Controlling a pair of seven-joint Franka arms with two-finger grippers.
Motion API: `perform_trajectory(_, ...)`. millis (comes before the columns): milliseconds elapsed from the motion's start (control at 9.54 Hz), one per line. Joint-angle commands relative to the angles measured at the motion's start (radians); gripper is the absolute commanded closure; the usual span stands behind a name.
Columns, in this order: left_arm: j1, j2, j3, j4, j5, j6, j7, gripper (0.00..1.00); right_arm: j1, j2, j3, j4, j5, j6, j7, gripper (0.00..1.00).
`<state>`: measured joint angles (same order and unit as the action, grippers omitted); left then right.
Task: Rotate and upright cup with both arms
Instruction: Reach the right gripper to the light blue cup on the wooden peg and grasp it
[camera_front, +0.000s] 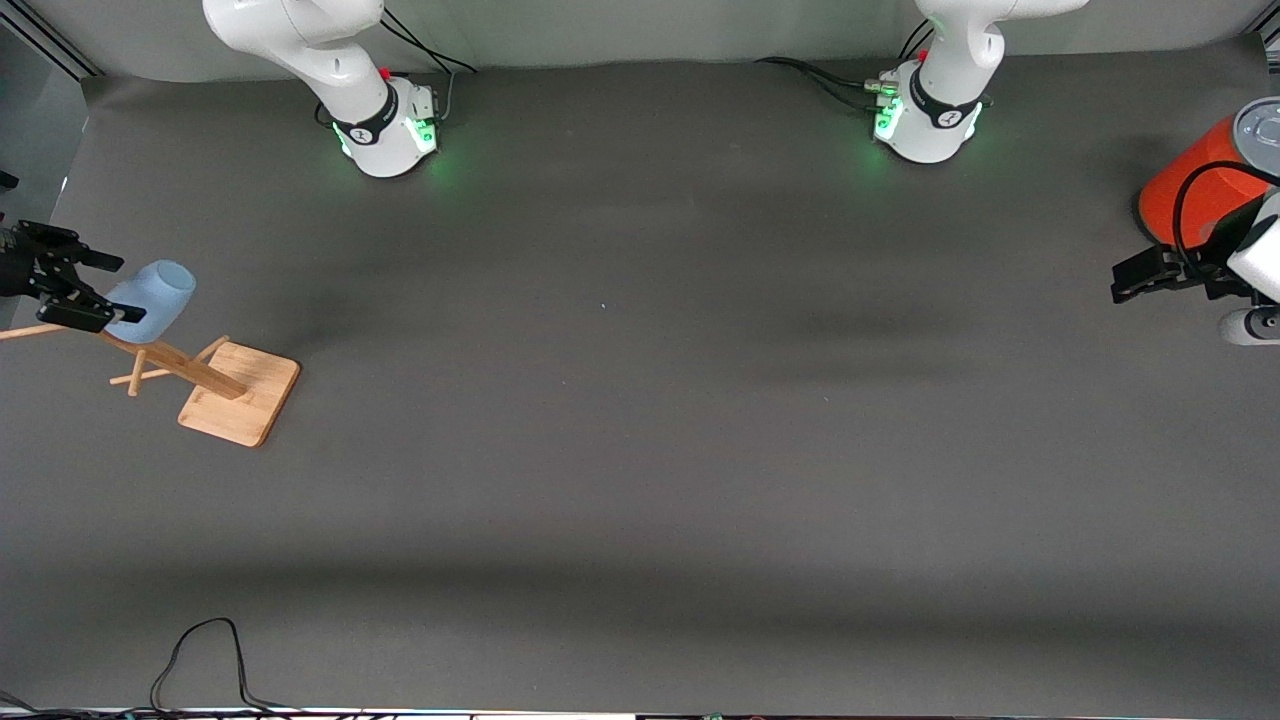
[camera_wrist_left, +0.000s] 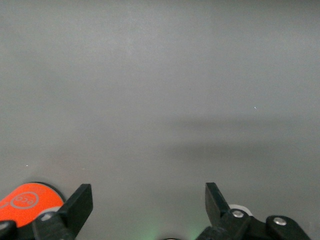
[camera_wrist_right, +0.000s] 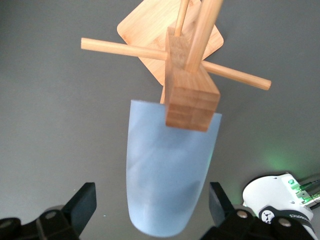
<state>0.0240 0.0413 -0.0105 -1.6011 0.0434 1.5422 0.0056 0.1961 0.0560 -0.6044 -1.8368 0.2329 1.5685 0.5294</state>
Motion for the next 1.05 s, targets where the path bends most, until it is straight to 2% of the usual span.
perform_trajectory(0, -0.004, -0.009, 0.001, 0.000, 0.006, -0.013, 0.011, 0.00, -0.001, 0.027, -0.002, 0.010, -0.007, 0.004, 0.015, 0.00)
perform_trajectory(524, -0.004, -0.009, 0.000, 0.000, 0.004, -0.013, 0.011, 0.00, -0.003, 0.058, -0.009, -0.031, 0.005, 0.070, -0.029, 0.00)
perform_trajectory(629, -0.004, -0.008, 0.000, 0.000, 0.006, -0.013, 0.011, 0.00, -0.003, 0.058, -0.009, -0.032, 0.005, 0.071, -0.031, 0.11)
perform_trajectory(839, -0.004, -0.008, 0.000, 0.000, 0.006, -0.013, 0.011, 0.00, -0.003, 0.058, -0.009, -0.030, 0.005, 0.065, -0.046, 0.42)
perform_trajectory(944, -0.004, -0.008, 0.000, 0.000, 0.004, -0.013, 0.013, 0.00, -0.003, 0.056, -0.009, -0.027, 0.005, 0.059, -0.046, 0.52)
